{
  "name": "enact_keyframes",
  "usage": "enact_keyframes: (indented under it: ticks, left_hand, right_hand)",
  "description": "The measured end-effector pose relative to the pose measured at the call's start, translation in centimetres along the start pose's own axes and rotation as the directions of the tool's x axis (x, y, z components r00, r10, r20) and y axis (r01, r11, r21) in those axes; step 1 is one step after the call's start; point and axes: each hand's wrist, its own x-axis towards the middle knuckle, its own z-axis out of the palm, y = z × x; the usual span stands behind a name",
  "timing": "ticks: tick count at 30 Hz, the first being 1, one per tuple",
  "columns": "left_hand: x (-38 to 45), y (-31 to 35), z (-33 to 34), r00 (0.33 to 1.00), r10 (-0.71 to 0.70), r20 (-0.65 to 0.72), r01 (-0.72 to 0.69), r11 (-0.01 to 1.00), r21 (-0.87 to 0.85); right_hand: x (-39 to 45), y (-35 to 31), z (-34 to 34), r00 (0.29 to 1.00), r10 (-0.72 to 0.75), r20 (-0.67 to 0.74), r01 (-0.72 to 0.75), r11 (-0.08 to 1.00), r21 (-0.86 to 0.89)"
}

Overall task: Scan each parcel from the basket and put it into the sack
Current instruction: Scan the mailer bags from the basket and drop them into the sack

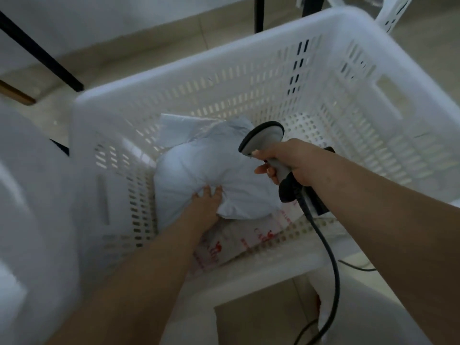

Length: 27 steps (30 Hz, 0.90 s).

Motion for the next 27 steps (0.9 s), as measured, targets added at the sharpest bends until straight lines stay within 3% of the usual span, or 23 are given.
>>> enact_keyframes:
  ticks: [2, 5, 8, 11, 16, 19, 20, 23, 27]
  left_hand:
    - [-0.8, -0.2, -1.6, 1.000, -0.011, 0.020, 0.014, 0.990, -0.141]
    - [-3.0, 1.0, -4.9, 0.974, -0.064, -0.216, -0.005, 0.953, -0.304]
    - [-5.3, 2.4, -8.8, 0.891, -0.194, -0.411, -0.049, 0.859, -0.510]
    - [-8.8, 3.8, -12.3, 0.855, -0.284, -0.435, -0.084, 0.751, -0.655]
    - [-15.4, 5.4, -17.1, 0.778, -0.435, -0.453, -0.276, 0.411, -0.869]
    - [-18.9, 6.1, -18.9, 0.810, -0.393, -0.436, -0.419, 0.132, -0.898]
    - [-19.7, 6.0, -19.0, 0.829, -0.359, -0.428, -0.429, 0.080, -0.900]
    - [-20.9, 5.2, -18.5, 0.863, -0.317, -0.394, -0.387, 0.088, -0.918]
    - [-21.1, 4.5, -18.3, 0.847, -0.364, -0.387, -0.370, 0.117, -0.922]
  right_hand:
    - [-0.8, -0.3, 0.1, 0.999, -0.046, -0.012, 0.046, 0.999, 0.008]
    - [-2.6, -0.5, -0.2, 0.981, -0.156, -0.113, 0.163, 0.985, 0.060]
    - [-5.8, -0.5, -0.7, 0.943, -0.265, -0.203, 0.286, 0.955, 0.081]
    - [-9.7, -0.7, -1.1, 0.900, -0.343, -0.268, 0.395, 0.903, 0.168]
    - [-15.9, -0.9, -1.1, 0.844, -0.446, -0.296, 0.529, 0.782, 0.330]
    - [-18.6, -0.1, -0.6, 0.831, -0.466, -0.305, 0.555, 0.740, 0.381]
    - [-19.2, 0.2, -0.3, 0.833, -0.466, -0.300, 0.553, 0.735, 0.393]
    - [-20.4, 0.8, 0.5, 0.843, -0.461, -0.279, 0.538, 0.740, 0.404]
    - [-21.0, 0.4, 0.8, 0.830, -0.506, -0.236, 0.558, 0.760, 0.333]
